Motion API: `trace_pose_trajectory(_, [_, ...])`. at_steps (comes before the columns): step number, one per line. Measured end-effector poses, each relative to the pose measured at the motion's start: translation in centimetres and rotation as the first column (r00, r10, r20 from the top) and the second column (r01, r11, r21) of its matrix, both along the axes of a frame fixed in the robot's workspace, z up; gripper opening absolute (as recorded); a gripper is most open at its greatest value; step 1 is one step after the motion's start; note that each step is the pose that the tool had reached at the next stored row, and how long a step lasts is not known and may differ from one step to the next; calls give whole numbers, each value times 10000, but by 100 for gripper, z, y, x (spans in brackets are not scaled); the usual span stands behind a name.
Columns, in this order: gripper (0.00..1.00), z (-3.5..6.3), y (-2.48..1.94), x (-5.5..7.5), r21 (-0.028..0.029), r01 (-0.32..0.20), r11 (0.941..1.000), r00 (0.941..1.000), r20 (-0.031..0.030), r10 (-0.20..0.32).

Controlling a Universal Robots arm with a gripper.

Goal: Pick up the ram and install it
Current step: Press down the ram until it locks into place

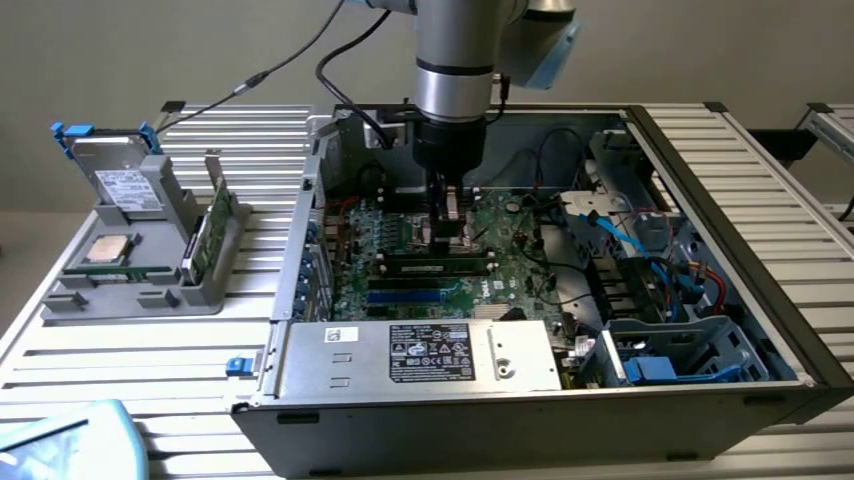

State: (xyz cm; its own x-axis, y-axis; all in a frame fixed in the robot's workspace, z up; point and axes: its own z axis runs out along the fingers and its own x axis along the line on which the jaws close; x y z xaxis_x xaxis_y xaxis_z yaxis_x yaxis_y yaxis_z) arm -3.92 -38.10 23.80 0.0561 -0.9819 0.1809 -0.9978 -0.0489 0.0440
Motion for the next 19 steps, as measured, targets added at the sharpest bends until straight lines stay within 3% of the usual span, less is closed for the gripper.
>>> trace_pose_trajectory(19, [10,5,-10,29,6,57,10000,10000,-11,-57])
